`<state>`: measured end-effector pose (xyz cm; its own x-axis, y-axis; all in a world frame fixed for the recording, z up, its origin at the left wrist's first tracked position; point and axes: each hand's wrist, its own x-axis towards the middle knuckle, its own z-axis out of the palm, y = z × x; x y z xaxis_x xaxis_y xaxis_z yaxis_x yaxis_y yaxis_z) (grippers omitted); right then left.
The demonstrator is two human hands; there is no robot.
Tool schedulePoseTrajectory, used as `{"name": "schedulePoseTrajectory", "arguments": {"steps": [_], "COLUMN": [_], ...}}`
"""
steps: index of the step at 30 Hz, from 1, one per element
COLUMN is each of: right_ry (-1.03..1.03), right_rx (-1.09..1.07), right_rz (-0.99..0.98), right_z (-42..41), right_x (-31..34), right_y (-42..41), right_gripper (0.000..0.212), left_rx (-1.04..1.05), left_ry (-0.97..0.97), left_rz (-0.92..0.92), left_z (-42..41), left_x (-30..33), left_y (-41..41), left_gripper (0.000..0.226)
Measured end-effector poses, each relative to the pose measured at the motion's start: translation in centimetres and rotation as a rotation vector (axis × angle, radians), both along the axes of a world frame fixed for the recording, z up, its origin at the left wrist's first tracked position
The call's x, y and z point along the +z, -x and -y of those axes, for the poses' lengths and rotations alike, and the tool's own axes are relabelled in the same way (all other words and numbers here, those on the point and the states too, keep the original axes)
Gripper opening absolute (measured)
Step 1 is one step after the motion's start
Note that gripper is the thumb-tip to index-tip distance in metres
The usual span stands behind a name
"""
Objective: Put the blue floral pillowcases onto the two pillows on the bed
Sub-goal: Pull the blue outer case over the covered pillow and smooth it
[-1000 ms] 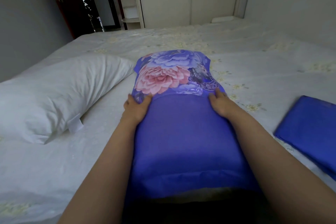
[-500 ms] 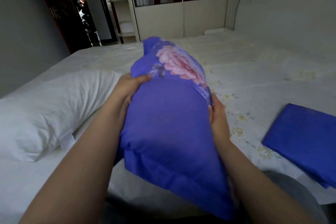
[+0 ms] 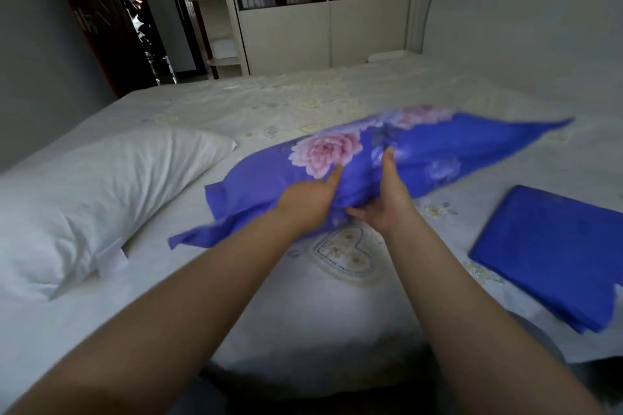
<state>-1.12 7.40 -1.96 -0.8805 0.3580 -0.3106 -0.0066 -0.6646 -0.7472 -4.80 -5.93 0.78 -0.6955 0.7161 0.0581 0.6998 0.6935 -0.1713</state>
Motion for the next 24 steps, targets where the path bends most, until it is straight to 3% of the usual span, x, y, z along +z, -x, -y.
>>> {"name": "schedulePoseTrajectory", "arguments": {"steps": [2,5,7,10,13,17,22,24], "right_ry": [-0.021,-0.007,-0.057,-0.108,-0.109,-0.230,-0.350,-0.430], "right_rx": [-0.032,0.020,0.048,0.001,-0.136,-0.425,-0.460,-0.508], "right_rz": [0.085,0.137,0.188,0.320,0.331,0.275,0.117,0.055], "right_z": [-0.8,-1.7,-2.2,-2.1,-2.0,-1.9,-3.0,-4.8], "right_x": [-1.4,-1.4,-1.0,-2.0,-3.6,-3.9,-3.4,-1.8], "right_y": [0.1,0.8,1.5,2.7,4.1,4.2,4.0,4.2], "right_gripper": [0.072,0.070,0.075,0.073,0.071,0.063,0.063,0.052], "left_rx": [0.001,-0.129,-0.084,0.264,0.465,0.641,0.389,0.306], "left_ry": [-0.038,-0.105,-0.119,-0.247,-0.516,-0.826,-1.122,-1.163], "left_rz": [0.035,-0.188,-0.263,-0.018,0.248,0.594,0.453,0.408], "left_z": [0.1,0.0,0.9,3.9,6.4,8.3,6.0,3.6], "left_x": [-2.4,-2.7,-2.5,-3.5,-5.6,-7.9,-8.2,-7.7], "left_y": [-0.4,-0.7,-0.2,1.3,2.3,2.1,2.3,2.2], "left_gripper": [0.071,0.064,0.085,0.127,0.142,0.134,0.101,0.090]}}
